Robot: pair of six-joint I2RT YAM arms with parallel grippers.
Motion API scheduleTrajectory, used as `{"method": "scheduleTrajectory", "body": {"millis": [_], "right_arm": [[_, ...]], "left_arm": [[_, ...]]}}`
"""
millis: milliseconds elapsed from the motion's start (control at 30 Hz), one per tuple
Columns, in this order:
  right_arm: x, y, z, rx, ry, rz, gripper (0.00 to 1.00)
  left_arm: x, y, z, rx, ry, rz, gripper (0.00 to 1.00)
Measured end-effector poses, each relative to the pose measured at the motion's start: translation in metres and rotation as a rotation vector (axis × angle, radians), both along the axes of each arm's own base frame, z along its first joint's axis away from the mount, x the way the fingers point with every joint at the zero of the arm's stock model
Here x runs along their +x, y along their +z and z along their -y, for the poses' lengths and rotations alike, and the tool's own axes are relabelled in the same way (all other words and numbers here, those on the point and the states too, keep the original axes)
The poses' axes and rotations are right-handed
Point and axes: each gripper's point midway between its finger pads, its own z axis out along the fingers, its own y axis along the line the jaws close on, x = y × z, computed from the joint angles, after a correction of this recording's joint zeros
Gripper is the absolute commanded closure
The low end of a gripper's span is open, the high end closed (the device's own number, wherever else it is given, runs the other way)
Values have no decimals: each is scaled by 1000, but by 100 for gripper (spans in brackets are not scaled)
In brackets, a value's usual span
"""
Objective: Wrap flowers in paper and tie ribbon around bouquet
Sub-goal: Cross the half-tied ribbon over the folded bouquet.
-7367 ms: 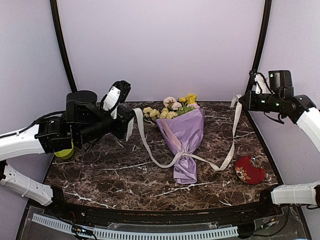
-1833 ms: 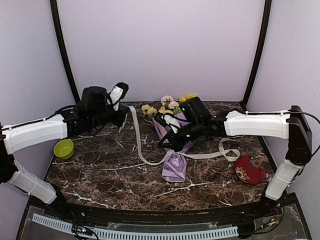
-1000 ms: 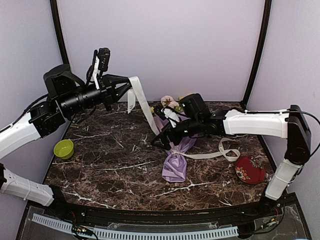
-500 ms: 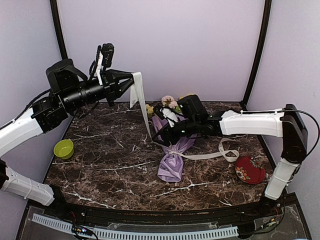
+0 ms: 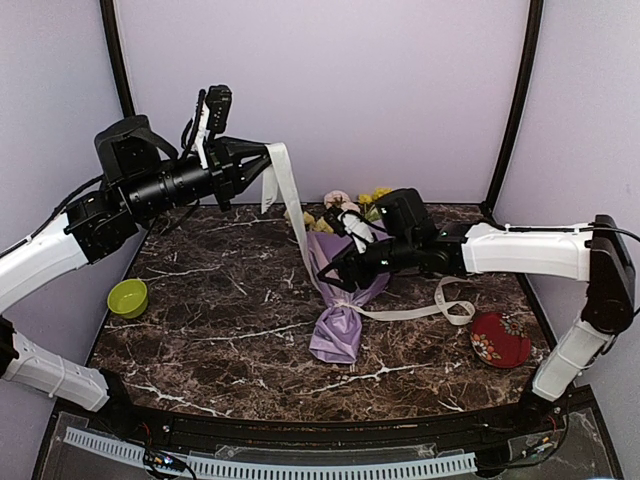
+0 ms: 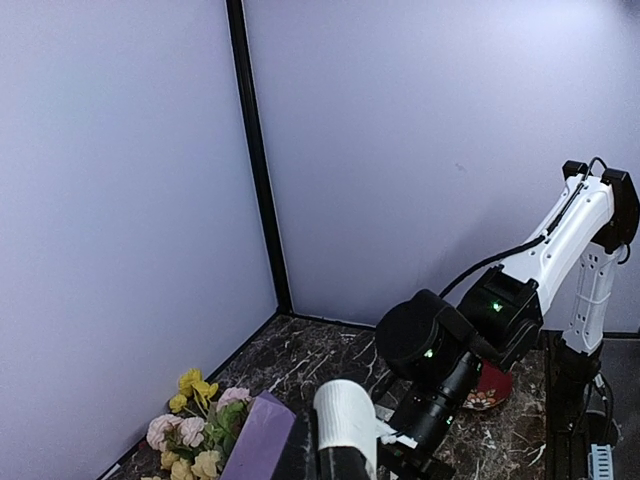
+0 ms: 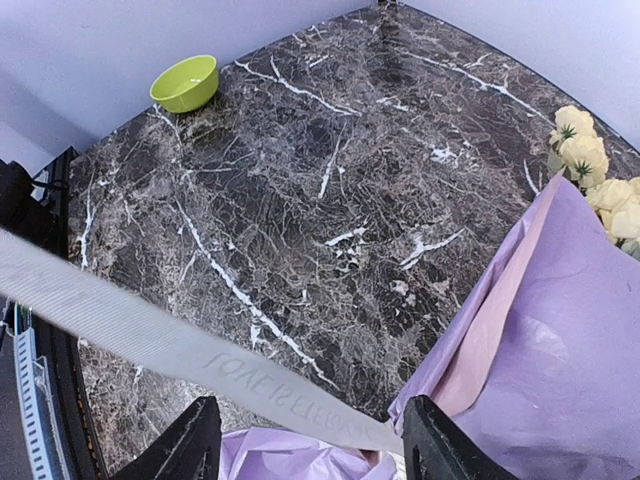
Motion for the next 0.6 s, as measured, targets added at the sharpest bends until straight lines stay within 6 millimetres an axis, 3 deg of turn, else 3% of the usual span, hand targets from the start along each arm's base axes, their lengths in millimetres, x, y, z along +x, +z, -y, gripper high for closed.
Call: {"method": "scheduleTrajectory", "body": {"millis": [167, 300, 400, 500, 600], "right_arm": [[-9, 18, -2, 71, 22, 10, 27], [-18, 6, -19, 86, 52, -23, 30], [-17, -8, -28, 80, 44, -62, 42], [-12, -16, -34, 81, 25, -92, 62], [-8, -16, -38, 90, 12, -97, 91]], "left_arm": [[-1, 0, 1, 0, -5, 0, 100], [-1, -1, 2, 2, -8, -1, 100], [-1, -1, 2, 3, -9, -2, 100], [-1, -1, 2, 2, -9, -1, 100], [-1, -1, 2, 2, -9, -1, 100]]}}
